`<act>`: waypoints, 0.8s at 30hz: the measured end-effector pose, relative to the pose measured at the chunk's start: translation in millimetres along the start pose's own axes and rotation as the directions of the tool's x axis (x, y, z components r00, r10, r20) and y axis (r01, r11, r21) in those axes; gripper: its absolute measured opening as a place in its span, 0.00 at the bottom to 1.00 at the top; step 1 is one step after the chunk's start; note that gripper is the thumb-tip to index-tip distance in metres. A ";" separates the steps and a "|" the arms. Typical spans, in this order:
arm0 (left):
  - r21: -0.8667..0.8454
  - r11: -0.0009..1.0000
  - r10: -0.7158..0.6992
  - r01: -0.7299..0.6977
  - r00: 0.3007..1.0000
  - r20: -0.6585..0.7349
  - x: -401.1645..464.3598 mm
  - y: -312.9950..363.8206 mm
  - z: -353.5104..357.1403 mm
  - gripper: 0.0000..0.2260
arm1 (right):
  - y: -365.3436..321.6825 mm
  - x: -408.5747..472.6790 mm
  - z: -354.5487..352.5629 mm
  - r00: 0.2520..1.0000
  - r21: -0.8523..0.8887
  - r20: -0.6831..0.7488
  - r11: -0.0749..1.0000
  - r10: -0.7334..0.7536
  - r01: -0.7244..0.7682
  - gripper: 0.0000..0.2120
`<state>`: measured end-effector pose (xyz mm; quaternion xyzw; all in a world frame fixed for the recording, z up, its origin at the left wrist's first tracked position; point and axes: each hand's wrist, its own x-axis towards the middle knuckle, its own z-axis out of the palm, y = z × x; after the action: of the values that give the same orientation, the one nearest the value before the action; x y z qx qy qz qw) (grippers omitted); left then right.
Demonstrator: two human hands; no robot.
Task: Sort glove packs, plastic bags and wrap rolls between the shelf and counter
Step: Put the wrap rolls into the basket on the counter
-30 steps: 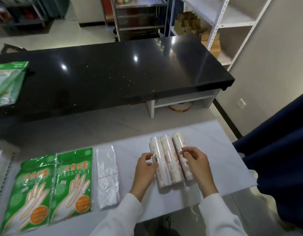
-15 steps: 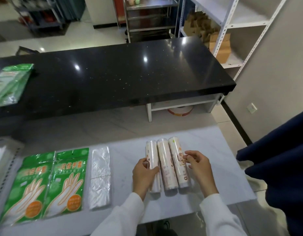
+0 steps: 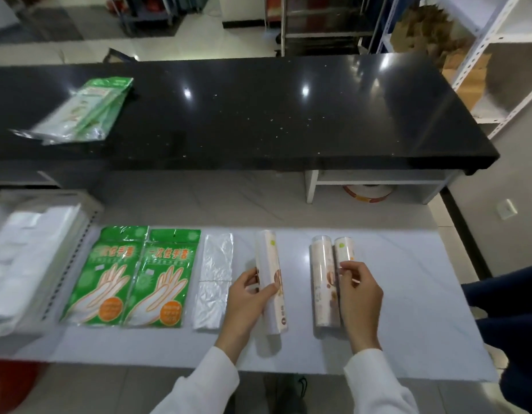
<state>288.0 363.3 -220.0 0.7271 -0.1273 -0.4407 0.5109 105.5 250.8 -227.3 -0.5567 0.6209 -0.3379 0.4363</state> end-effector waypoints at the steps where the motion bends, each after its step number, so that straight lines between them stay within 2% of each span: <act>1: -0.019 1.000 0.006 -0.006 1.000 -0.007 -1.3 1.8 -8.6 0.23 | -5.0 -7.6 9.5 0.999 -0.010 0.022 1.000 -0.028 0.028 0.09; 4: -0.122 0.992 0.003 -0.008 0.999 -0.045 -4.1 6.1 -37.1 0.21 | -20.1 -29.6 36.3 0.984 -0.068 0.116 0.987 -0.134 0.142 0.08; 6: -0.194 0.981 0.004 -0.016 0.998 -0.062 -6.0 9.3 -59.7 0.20 | -31.5 -43.6 53.6 0.963 -0.026 0.211 0.984 -0.168 0.177 0.09; 10: -0.269 0.960 0.052 -0.079 0.993 -0.106 -11.6 11.8 -118.3 0.23 | -61.1 -89.1 102.4 0.899 0.128 0.416 0.988 -0.136 0.090 0.08; 13: -0.312 0.934 0.127 -0.173 0.979 -0.162 -18.3 8.9 -174.7 0.26 | -84.1 -137.1 151.2 0.824 0.166 0.542 0.982 -0.167 0.090 0.05; 19: -0.421 0.877 0.148 -0.230 0.965 -0.218 -37.4 -6.8 -302.9 0.36 | -112.8 -230.0 236.6 0.670 0.195 0.699 0.968 -0.252 0.161 0.17; 24: -0.456 0.839 0.177 -0.297 0.941 -0.288 -52.3 -18.8 -392.3 0.42 | -132.8 -287.9 300.6 0.589 0.202 0.747 0.950 -0.307 0.238 0.22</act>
<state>555.1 652.3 -174.1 0.5980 -0.0389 -0.3022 0.7414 434.0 534.4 -176.9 -0.7173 0.2682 -0.1551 0.6241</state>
